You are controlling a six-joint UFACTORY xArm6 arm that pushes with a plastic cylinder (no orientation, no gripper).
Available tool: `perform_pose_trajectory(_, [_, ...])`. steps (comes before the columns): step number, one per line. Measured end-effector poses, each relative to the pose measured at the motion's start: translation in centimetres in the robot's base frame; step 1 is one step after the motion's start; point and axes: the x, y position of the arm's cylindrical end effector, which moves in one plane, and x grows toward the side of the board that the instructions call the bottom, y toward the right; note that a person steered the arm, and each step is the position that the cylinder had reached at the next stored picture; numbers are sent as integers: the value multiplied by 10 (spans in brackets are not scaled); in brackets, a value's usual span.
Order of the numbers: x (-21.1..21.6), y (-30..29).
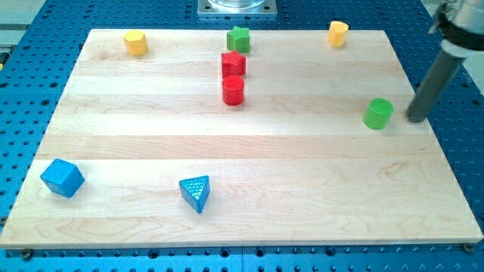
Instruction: Keep the green circle vertically below the red circle
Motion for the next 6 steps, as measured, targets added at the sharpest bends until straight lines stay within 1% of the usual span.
perform_pose_trajectory(2, [0, -205])
perform_pose_trajectory(3, [5, -142])
perform_pose_trajectory(4, [17, -134])
perform_pose_trajectory(5, [30, -160])
perform_pose_trajectory(6, [30, -160])
